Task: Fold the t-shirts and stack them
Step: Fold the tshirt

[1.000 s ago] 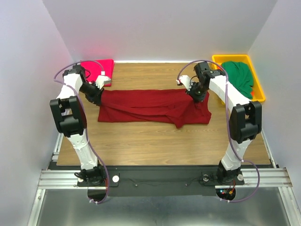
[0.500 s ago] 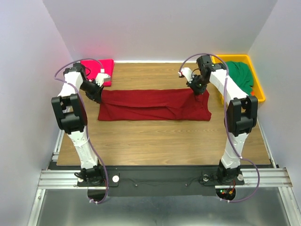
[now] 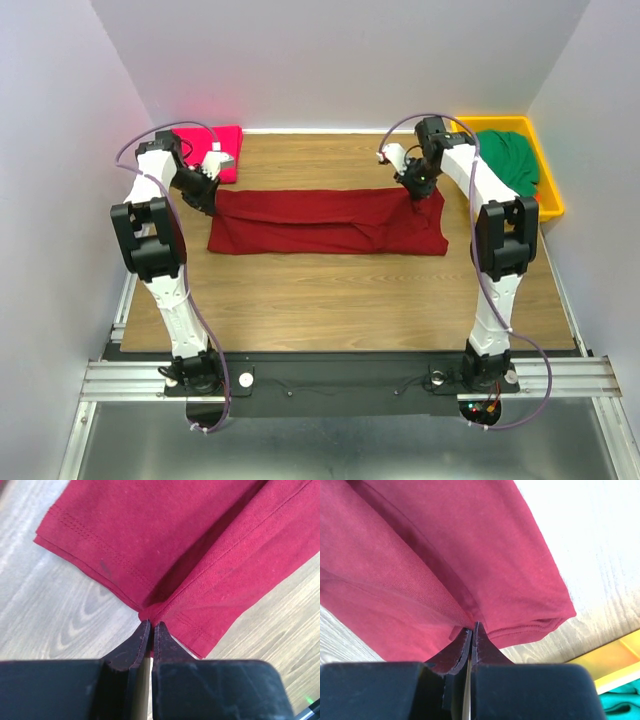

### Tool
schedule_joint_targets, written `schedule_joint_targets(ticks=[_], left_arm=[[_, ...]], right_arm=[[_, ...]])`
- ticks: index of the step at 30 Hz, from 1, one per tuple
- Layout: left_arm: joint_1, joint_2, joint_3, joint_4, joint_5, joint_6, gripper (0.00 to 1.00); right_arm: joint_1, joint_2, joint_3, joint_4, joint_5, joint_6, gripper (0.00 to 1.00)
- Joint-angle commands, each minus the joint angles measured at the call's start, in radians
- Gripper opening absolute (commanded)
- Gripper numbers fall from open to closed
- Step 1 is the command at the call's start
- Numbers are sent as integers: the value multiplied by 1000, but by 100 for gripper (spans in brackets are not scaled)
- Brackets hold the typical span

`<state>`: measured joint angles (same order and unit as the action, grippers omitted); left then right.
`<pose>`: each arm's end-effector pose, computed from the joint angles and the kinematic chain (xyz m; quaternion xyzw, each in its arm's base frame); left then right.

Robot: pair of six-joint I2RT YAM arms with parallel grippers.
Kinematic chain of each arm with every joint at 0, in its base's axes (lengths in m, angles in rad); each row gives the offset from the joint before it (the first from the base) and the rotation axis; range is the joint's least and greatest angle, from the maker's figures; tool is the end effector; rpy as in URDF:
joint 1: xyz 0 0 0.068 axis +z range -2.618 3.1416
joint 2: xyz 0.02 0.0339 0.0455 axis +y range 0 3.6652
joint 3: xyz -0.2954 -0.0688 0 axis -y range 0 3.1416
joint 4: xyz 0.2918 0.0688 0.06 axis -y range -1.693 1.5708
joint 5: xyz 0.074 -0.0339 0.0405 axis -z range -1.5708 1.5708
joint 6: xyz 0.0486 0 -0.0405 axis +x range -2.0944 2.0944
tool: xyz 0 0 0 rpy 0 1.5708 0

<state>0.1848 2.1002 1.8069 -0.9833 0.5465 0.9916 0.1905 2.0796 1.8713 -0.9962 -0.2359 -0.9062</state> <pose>0.4955 0.0669 0.2310 0.4103 0.8605 -0.1438 0.2655 0.4939 0.1068 0.2566 -0.5273 0.8221 0.0450 0.2099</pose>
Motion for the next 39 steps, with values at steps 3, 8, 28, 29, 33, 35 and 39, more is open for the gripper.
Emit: schedule_joint_targets(ticks=[3,8,28,29,33,35,39], left_arm=[[-7,38,89,11,-14,-31,0],[-25,83,131,24,-28,-51,0],[54,-57,-13,54,32,-111,56],[62,-77,-39,51,41,-110,56],[79,-170,-176,55,72,-103,56],[85,-190,-259,75,79,-113,56],[87,-201,-348,155,70,-168,57]], right_arm=[[-19,20,61,1,4,-22,1],[-19,53,88,1,6,-17,1],[-109,-67,20,-64,-29,200,63],[-112,-82,8,-83,-63,234,63],[-117,-141,-90,-150,-155,323,58],[-117,-162,-152,-151,-180,358,55],[-117,-173,-241,-105,-158,411,54]])
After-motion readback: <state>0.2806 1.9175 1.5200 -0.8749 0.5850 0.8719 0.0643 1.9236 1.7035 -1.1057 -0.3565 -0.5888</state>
